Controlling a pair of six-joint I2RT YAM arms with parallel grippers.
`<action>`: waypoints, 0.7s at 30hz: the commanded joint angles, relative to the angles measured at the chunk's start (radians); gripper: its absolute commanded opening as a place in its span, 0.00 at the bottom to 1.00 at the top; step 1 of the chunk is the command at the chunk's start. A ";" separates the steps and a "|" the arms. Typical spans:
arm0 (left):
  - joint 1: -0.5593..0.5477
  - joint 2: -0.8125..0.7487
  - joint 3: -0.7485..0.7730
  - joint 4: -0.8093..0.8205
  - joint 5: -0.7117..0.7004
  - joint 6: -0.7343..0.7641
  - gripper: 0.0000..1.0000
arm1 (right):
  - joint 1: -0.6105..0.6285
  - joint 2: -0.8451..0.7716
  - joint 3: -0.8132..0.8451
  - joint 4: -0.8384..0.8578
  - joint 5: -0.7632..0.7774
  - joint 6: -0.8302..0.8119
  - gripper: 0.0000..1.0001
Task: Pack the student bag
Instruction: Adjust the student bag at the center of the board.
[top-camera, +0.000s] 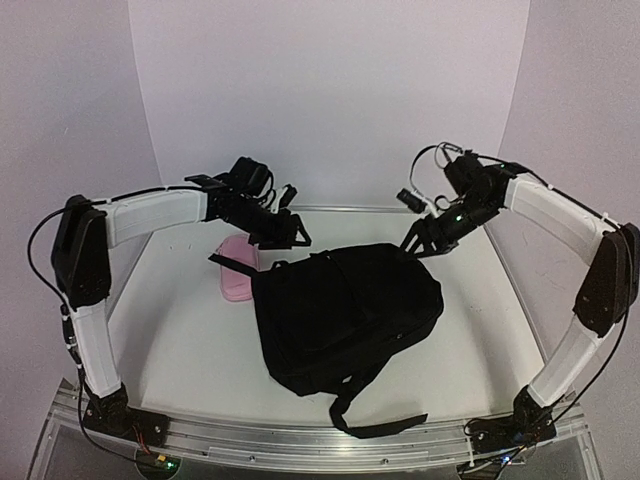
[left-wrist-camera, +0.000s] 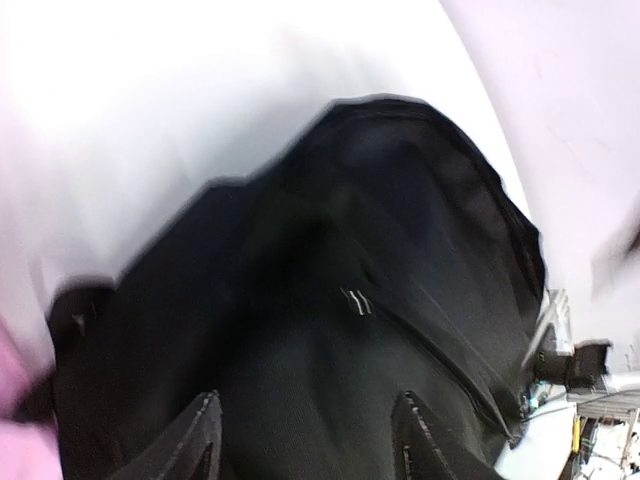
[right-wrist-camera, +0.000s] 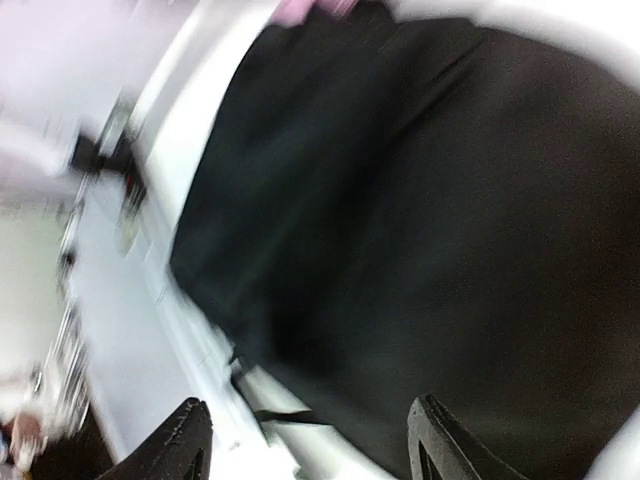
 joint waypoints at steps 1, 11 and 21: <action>-0.089 -0.225 -0.188 0.016 -0.066 -0.049 0.62 | -0.079 0.082 0.110 -0.015 0.254 -0.017 0.72; -0.212 -0.390 -0.553 0.071 -0.184 -0.294 0.71 | -0.081 0.304 0.145 -0.008 0.389 -0.001 0.72; -0.223 -0.203 -0.490 0.167 -0.180 -0.282 0.56 | -0.117 0.192 -0.088 -0.010 0.352 -0.058 0.12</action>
